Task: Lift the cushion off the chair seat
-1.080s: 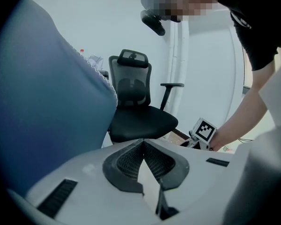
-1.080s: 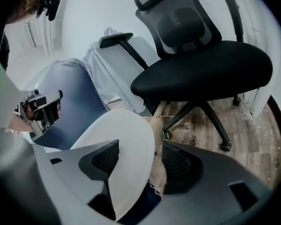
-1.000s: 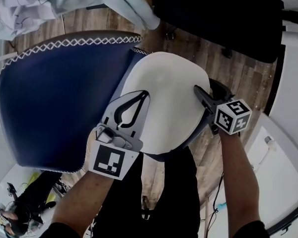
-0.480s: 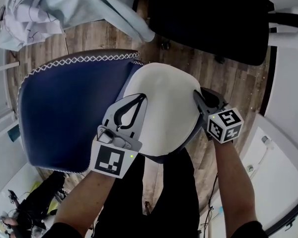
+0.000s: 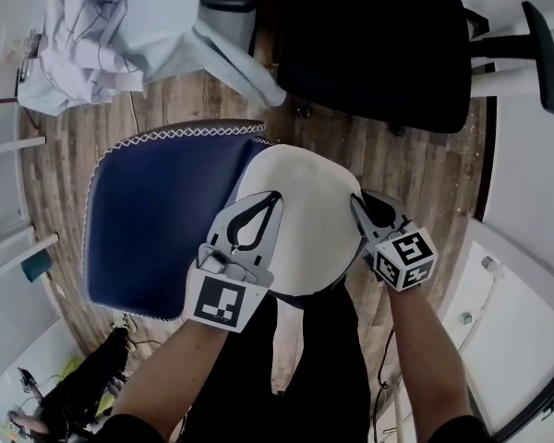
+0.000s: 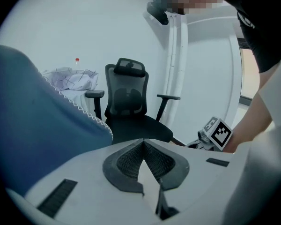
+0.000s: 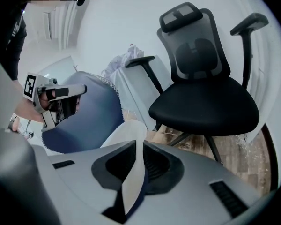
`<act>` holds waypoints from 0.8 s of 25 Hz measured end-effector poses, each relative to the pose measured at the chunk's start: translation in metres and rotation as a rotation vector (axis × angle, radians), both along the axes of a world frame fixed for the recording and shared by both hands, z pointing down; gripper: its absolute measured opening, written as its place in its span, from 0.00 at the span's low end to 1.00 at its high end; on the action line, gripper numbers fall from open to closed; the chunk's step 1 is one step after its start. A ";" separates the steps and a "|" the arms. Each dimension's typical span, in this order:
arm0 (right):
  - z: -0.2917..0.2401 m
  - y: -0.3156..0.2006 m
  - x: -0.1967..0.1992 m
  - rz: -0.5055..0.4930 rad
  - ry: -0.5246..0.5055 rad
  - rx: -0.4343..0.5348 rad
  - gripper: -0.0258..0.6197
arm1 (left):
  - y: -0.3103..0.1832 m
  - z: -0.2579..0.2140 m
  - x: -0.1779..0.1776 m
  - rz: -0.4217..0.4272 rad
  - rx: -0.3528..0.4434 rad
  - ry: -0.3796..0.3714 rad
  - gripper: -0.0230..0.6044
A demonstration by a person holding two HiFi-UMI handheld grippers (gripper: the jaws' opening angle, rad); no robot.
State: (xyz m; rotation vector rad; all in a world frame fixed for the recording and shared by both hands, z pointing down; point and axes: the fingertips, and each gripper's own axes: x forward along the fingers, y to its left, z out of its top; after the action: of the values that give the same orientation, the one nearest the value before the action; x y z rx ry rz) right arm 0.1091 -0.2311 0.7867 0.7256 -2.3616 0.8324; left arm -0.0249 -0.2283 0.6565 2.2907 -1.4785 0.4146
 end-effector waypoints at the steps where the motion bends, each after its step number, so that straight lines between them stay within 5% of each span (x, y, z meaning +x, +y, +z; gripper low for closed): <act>1: -0.007 0.002 -0.001 0.007 -0.007 0.004 0.12 | 0.001 -0.005 -0.002 -0.002 0.003 0.000 0.04; 20: -0.120 0.052 -0.036 0.027 -0.085 0.018 0.10 | 0.016 -0.094 -0.047 0.027 0.045 -0.044 0.04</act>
State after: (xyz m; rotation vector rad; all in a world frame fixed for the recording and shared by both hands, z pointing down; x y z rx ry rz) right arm 0.0734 -0.1793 0.6671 0.7440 -2.4422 0.8707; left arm -0.0715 -0.2125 0.5627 2.3536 -1.4933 0.4462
